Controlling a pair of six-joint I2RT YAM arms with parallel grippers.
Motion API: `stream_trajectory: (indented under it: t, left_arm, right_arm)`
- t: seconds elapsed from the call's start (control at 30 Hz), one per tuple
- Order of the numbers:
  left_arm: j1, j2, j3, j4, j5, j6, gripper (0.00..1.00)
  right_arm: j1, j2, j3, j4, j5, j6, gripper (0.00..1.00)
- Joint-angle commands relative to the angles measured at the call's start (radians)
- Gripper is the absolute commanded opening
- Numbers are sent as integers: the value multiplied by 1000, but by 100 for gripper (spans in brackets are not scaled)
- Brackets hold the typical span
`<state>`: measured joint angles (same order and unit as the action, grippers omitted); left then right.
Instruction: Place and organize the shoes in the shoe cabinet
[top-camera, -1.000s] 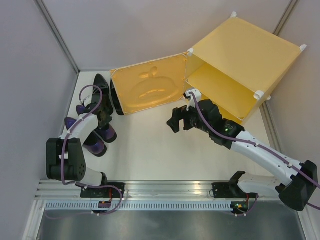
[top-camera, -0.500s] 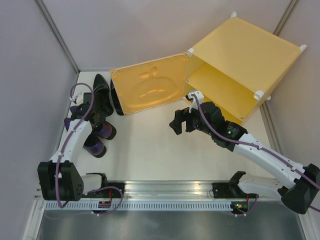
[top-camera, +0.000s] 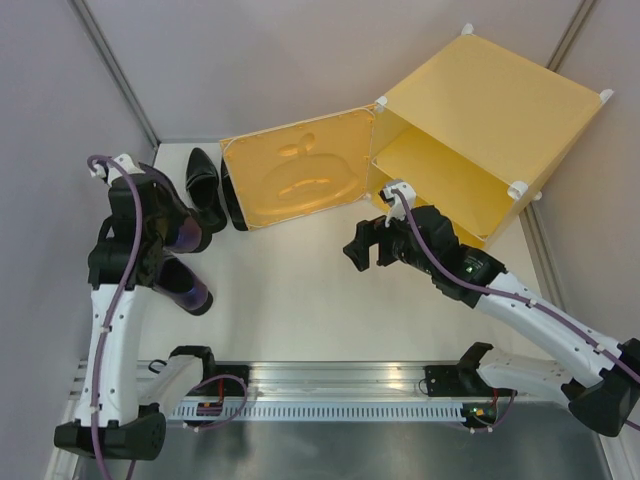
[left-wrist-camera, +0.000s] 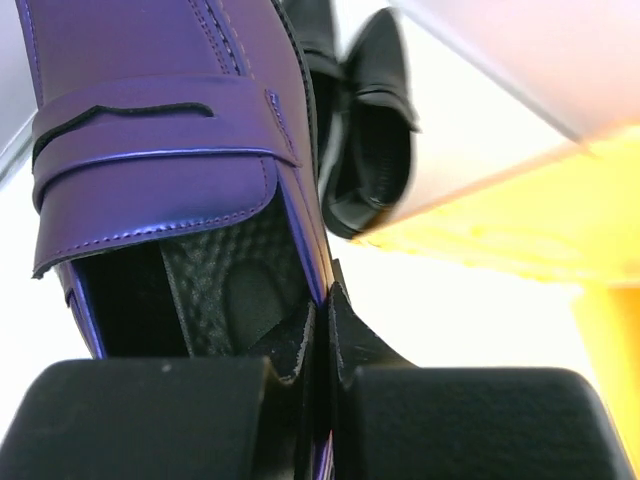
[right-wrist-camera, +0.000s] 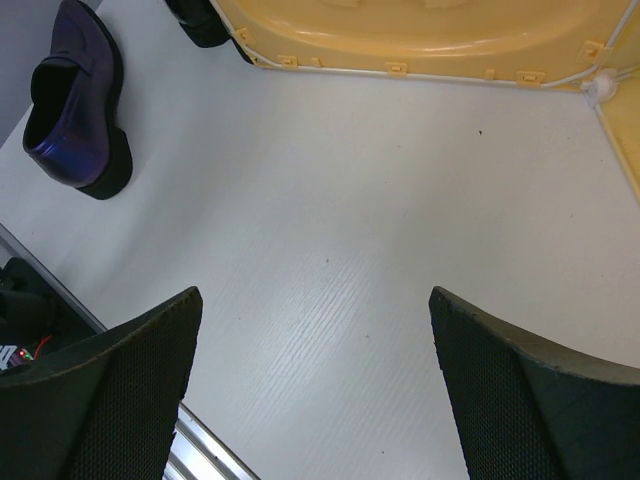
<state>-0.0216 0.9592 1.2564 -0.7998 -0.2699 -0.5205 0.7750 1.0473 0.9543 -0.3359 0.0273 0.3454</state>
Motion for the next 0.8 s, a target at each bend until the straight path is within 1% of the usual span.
stream_trajectory:
  t: [0.0,0.13,0.17,0.23,0.27,0.33,0.37,0.43,0.47,0.57,0.67,0.77]
  left_arm:
    - [-6,-91,98,56,101,131,2]
    - [-6,-142,202,68,257,186,2]
    - [-6,-160,213,83,343,209,2]
    - [-6,-171,248,90,441,237,2]
    - [-6,-174,259,93,530,241,2]
    - [-6,-181,273,106,636,260,2]
    - [-6,-181,275,112,732,261,2]
    - [-6,-171,276,113,826,264,2]
    - [-6,-166,275,114,906,255,2]
    - [-8,-149,261,119,1027,229,2]
    - [-15,-143,222,149,1095,200,2]
    - [-70,-114,195,165,1103,174,2]
  right_arm:
    - [1,-32,29,-11,23,20,98]
    - [1,-38,32,-26,31,29,98]
    - [1,-39,32,-28,31,32,98]
    - [1,-46,32,-35,39,35,98]
    - [1,-50,37,-38,39,37,98]
    - [1,-62,40,-45,45,40,98]
    - [1,-72,44,-46,52,40,98]
    - [0,-81,52,-52,68,40,98]
    - [1,-84,61,-57,74,37,98]
    - [1,-110,76,-84,105,32,98]
    - [1,-145,92,-106,152,30,98]
    - [1,-184,107,-129,221,26,98]
